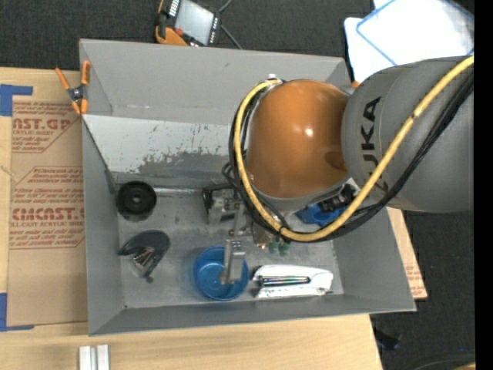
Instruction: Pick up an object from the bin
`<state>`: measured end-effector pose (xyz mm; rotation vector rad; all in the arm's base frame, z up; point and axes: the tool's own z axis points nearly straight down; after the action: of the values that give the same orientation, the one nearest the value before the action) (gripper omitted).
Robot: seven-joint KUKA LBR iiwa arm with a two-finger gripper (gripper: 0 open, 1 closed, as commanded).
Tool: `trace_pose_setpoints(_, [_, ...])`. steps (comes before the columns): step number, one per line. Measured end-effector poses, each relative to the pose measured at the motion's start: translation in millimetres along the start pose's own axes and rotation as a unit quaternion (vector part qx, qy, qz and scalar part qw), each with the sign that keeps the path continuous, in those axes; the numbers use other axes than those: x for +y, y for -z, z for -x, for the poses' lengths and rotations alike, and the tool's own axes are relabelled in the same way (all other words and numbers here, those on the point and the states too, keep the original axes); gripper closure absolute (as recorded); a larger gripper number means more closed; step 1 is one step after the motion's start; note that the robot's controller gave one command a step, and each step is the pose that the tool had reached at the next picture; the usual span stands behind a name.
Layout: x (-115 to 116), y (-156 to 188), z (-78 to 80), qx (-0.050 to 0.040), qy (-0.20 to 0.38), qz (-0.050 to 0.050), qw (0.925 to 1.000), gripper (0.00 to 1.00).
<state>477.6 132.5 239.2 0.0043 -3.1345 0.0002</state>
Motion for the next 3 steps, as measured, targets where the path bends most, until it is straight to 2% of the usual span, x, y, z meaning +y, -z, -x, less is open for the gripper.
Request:
trace_pose_setpoints(1, [-1, 4, 1.8, -0.0040, -0.001, 0.001, 1.0000, 0.00])
trace_pose_setpoints(2, [-20, -129, 10.5, -0.0046, -0.083, 0.002, 0.9965, 0.00])
trace_pose_setpoints(3, [-28, -76, 18.5, -0.0111, 0.019, 0.002, 0.9997, 0.00])
